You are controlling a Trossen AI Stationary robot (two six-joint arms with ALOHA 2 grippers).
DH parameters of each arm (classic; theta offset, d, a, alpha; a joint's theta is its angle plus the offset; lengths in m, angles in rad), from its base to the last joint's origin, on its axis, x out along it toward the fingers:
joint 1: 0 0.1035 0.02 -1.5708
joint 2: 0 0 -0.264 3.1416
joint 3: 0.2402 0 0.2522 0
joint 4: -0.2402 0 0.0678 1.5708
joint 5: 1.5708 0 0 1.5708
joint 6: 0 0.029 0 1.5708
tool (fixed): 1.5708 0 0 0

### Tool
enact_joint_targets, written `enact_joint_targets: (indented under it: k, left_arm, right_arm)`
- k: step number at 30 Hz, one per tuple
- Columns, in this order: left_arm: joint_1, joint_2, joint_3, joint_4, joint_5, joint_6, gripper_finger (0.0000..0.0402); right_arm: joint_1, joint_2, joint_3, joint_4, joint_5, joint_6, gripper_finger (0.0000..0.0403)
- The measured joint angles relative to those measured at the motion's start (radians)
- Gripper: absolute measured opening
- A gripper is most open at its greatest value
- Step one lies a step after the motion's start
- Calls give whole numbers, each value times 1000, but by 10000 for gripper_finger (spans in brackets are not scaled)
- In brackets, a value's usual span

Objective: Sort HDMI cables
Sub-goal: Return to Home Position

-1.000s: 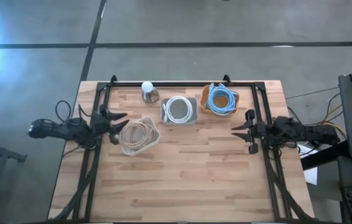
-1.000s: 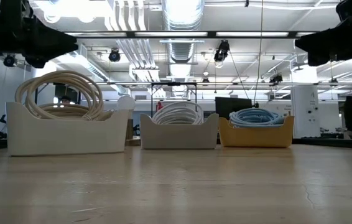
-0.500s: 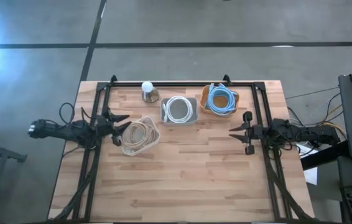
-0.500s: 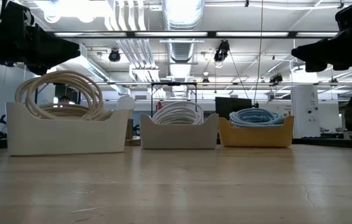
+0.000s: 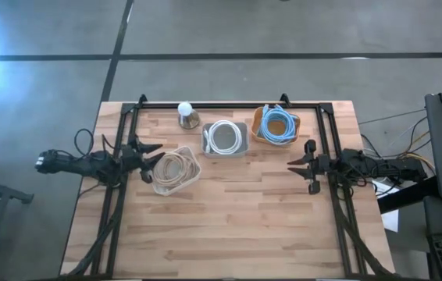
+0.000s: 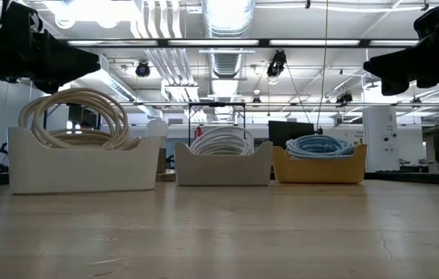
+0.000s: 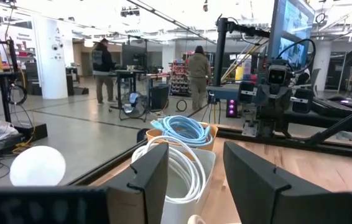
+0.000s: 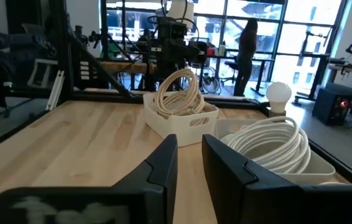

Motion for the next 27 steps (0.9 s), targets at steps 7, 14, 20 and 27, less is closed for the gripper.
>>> enact_joint_targets:
  k: [7, 14, 20, 27]
  left_arm:
    - [0, 0, 0, 0, 0, 0, 161]
    - [0, 0, 0, 0, 0, 0, 161]
    - [0, 0, 0, 1, 0, 0, 161]
    - [0, 0, 0, 1, 0, 0, 161]
  right_arm:
    - [0, 0, 0, 0, 0, 7, 74]
    - [0, 0, 0, 0, -1, 15, 85]
    - [0, 1, 0, 0, -3, 1, 91]
    - [0, 1, 0, -1, -3, 1, 80]
